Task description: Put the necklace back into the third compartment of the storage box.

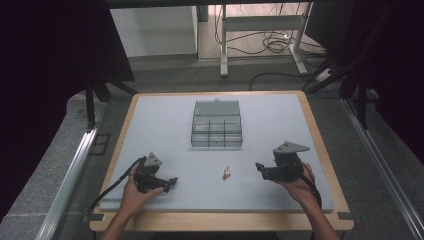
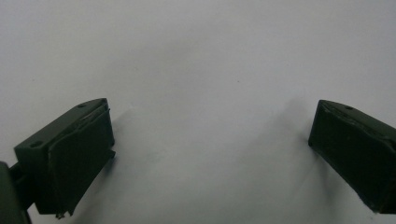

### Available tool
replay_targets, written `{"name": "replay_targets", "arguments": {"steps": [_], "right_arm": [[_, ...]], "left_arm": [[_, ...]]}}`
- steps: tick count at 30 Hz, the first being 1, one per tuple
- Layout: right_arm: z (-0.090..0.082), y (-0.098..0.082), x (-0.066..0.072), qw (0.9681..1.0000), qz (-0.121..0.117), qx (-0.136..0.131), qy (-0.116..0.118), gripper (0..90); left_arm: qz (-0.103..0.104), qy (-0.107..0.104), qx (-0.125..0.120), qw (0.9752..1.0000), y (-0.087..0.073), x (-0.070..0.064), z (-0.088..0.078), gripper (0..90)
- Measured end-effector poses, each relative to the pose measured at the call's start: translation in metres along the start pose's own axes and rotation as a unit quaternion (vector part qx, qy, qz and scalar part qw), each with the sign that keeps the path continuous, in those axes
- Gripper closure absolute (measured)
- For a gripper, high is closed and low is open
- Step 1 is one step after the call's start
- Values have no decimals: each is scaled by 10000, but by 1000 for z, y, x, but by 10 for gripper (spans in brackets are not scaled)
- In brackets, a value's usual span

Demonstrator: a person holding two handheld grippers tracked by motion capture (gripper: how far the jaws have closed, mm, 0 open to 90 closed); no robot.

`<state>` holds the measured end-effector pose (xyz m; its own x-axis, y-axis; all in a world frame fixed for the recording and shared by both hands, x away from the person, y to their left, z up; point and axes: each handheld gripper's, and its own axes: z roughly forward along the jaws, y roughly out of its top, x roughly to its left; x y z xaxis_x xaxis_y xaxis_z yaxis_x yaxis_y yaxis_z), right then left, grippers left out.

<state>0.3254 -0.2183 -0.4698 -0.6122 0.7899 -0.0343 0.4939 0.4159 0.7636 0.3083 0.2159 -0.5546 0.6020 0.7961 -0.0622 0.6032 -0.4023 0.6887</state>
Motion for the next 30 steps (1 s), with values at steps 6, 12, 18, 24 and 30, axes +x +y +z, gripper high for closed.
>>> {"name": "replay_targets", "arguments": {"steps": [6, 12, 18, 24, 30], "right_arm": [[-6, 7, 7, 9999, -87, -108, 72, 217], [-10, 14, 13, 9994, -182, -191, 203, 250], [-12, 20, 21, 9990, -284, -198, 292, 275], [-10, 31, 28, 9984, -359, -157, 395, 302], [1, 44, 40, 9975, -465, -72, 528, 315]], "left_arm": [[1, 1, 2, 10000, 0, 0, 0, 0], [2, -1, 3, 10000, 0, 0, 0, 0], [-3, 1, 2, 10000, 0, 0, 0, 0], [-25, -1, -14, 10000, 0, 0, 0, 0], [4, 1, 0, 10000, 0, 0, 0, 0]]}}
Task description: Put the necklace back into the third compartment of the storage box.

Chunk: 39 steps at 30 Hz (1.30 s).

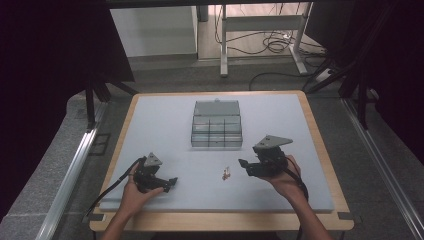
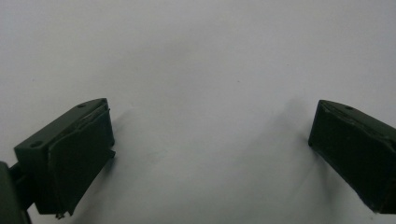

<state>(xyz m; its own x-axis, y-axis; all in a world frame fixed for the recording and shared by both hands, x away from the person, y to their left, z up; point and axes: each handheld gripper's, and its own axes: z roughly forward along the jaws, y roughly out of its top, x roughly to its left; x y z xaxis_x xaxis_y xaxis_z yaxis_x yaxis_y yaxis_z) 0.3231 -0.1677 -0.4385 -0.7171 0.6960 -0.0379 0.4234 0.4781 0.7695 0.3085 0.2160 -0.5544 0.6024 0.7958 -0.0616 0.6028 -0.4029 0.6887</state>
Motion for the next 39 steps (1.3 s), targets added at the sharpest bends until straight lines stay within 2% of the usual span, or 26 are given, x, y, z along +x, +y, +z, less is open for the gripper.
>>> {"name": "replay_targets", "arguments": {"steps": [5, 9, 12, 15, 19, 27, 39], "right_arm": [[12, 12, 9, 9999, -64, 46, 120, 328], [17, 15, 12, 9997, -89, 43, 211, 337], [21, 13, 13, 9995, -90, 72, 278, 346], [30, 9, 16, 9988, -179, 297, 332, 367], [37, 5, 19, 9983, -225, 392, 363, 381], [57, -3, 31, 9949, -336, 760, 576, 441], [72, -9, 36, 9919, -413, 987, 685, 529]], "left_arm": [[-26, -11, -4, 10000, 0, 0, 0, 0], [-26, -8, -5, 10000, 0, 0, 0, 0], [-3, -3, -5, 10000, 0, 0, 0, 0], [-5, 3, -10, 10000, 0, 0, 0, 0], [-26, -1, -9, 10000, 0, 0, 0, 0], [-25, -1, -10, 10000, 0, 0, 0, 0], [-21, 2, -14, 10000, 0, 0, 0, 0]]}}
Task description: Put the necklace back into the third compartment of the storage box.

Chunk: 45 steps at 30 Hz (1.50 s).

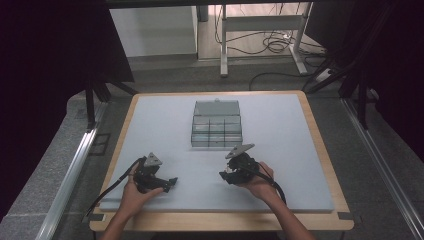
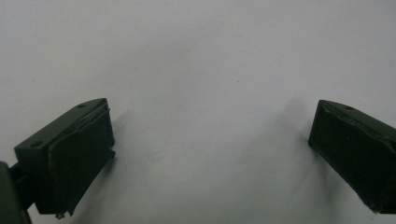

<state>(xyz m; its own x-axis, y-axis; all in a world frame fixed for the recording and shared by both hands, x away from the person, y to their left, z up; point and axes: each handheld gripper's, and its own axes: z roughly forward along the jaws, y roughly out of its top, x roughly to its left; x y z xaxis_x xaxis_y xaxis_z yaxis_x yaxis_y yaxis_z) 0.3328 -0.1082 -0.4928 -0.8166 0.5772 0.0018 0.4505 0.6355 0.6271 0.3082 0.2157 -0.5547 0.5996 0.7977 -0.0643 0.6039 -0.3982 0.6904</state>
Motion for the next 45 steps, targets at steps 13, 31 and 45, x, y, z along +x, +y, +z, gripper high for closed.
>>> {"name": "replay_targets", "arguments": {"steps": [13, 31, 45], "right_arm": [[19, -4, 5, 9991, -163, 381, 105, 638], [25, -3, 12, 9974, -341, 577, -266, 803], [25, -3, 8, 9979, -245, 555, -216, 835]], "left_arm": [[1, 0, -1, 10000, 0, 0, 0, 0], [3, 3, -2, 10000, 0, 0, 0, 0], [-2, 0, -2, 10000, 0, 0, 0, 0]]}}
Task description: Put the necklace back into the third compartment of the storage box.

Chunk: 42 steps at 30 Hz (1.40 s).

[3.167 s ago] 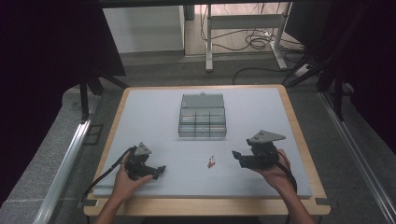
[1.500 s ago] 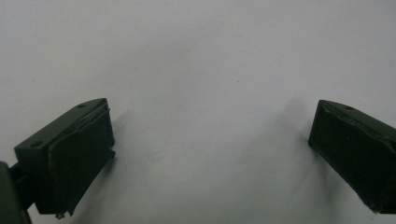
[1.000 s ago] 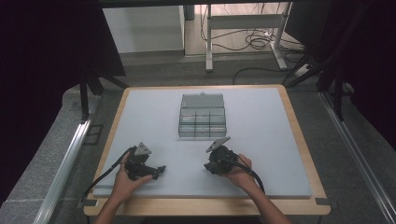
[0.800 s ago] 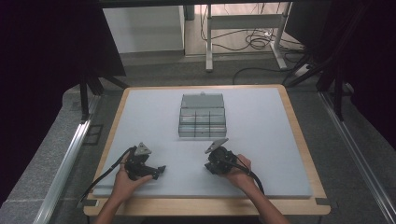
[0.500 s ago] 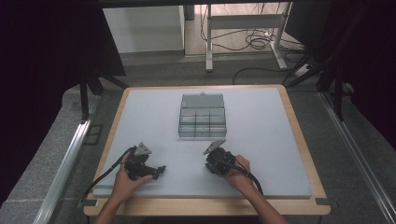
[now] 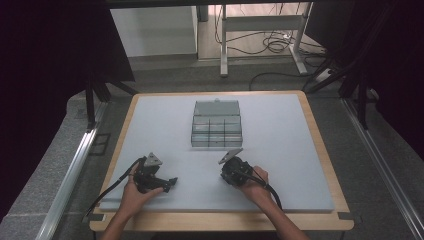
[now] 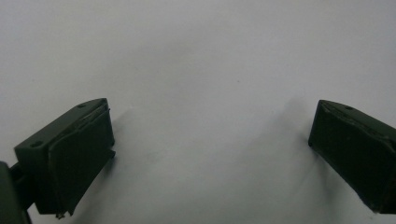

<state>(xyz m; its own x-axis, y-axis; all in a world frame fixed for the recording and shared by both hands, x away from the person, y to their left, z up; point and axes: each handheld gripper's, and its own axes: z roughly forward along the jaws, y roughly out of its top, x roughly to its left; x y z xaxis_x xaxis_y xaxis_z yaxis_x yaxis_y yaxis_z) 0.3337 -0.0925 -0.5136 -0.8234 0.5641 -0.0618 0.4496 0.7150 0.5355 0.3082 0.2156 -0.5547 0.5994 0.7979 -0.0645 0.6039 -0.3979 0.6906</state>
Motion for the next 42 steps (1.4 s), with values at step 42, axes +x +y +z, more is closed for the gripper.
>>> {"name": "replay_targets", "arguments": {"steps": [42], "right_arm": [[-71, 7, -22, 9914, 566, -1183, 20, 843]], "left_arm": [[17, -3, 3, 10000, 0, 0, 0, 0]]}}
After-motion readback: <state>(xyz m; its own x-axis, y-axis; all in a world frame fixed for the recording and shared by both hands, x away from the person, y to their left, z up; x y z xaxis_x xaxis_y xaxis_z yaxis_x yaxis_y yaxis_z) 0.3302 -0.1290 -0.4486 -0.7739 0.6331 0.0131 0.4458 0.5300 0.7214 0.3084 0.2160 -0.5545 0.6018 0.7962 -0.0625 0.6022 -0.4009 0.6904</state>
